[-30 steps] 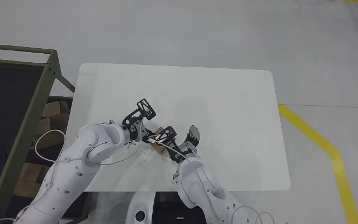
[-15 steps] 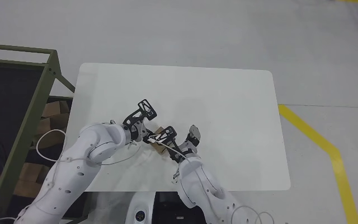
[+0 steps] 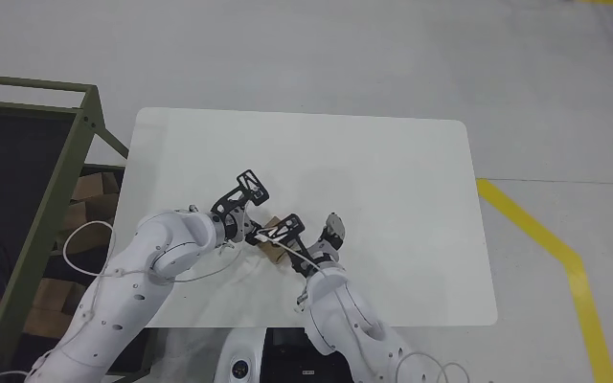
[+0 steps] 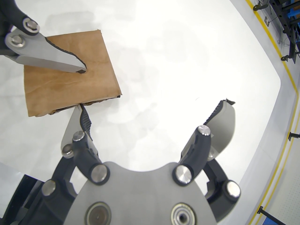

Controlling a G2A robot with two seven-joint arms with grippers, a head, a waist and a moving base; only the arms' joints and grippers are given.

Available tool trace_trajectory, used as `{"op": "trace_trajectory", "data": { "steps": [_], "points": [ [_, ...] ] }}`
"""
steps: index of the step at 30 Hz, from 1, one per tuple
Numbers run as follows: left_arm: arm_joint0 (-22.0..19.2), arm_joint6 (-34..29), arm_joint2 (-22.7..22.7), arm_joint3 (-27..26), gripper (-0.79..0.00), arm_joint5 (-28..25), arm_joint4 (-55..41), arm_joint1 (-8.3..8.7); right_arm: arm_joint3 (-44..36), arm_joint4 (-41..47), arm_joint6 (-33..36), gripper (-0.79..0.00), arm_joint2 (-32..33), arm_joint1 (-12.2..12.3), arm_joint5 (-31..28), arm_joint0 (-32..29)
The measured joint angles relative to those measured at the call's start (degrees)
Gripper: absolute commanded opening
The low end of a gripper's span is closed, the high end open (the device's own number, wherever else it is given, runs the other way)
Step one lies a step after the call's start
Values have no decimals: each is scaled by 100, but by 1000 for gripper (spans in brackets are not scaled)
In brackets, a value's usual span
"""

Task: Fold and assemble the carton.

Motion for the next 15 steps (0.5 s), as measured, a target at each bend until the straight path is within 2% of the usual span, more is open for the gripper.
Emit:
{"op": "trace_trajectory", "data": {
  "steps": [15],
  "points": [
    [-49, -46, 34, 18, 0, 42, -1, -19, -140, 20, -98, 0, 133, 26, -57, -124]
  ]
}}
